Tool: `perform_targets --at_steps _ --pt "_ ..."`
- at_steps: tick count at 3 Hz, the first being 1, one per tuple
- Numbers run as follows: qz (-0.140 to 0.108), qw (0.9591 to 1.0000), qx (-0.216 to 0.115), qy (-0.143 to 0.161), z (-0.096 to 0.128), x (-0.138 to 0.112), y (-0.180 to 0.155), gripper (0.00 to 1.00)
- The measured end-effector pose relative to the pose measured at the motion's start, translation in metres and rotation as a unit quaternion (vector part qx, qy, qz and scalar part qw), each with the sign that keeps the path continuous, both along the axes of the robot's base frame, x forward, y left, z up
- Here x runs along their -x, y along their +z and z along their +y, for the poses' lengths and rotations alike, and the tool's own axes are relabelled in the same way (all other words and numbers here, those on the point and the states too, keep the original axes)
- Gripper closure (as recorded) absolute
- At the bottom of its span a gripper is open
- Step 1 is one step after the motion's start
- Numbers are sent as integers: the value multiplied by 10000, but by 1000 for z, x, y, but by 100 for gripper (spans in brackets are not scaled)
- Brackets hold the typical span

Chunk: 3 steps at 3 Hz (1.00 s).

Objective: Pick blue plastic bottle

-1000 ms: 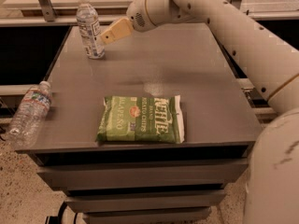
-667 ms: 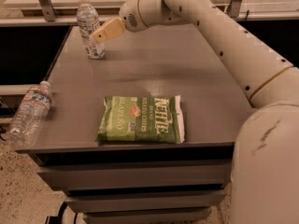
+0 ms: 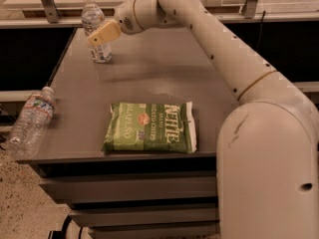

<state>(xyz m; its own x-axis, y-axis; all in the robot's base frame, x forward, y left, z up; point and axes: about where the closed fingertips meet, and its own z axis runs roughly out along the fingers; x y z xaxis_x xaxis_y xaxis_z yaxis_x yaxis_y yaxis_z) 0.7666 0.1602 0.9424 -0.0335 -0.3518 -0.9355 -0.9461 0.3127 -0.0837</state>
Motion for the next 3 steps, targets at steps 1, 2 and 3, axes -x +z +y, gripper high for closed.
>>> perform_targets --at_steps 1,2,3 --pt "-24 9999 -149 65 10 -14 -8 0" --pt "-109 9990 -329 287 25 -18 -5 18" --pt "-106 9980 -370 507 38 -13 -4 42"
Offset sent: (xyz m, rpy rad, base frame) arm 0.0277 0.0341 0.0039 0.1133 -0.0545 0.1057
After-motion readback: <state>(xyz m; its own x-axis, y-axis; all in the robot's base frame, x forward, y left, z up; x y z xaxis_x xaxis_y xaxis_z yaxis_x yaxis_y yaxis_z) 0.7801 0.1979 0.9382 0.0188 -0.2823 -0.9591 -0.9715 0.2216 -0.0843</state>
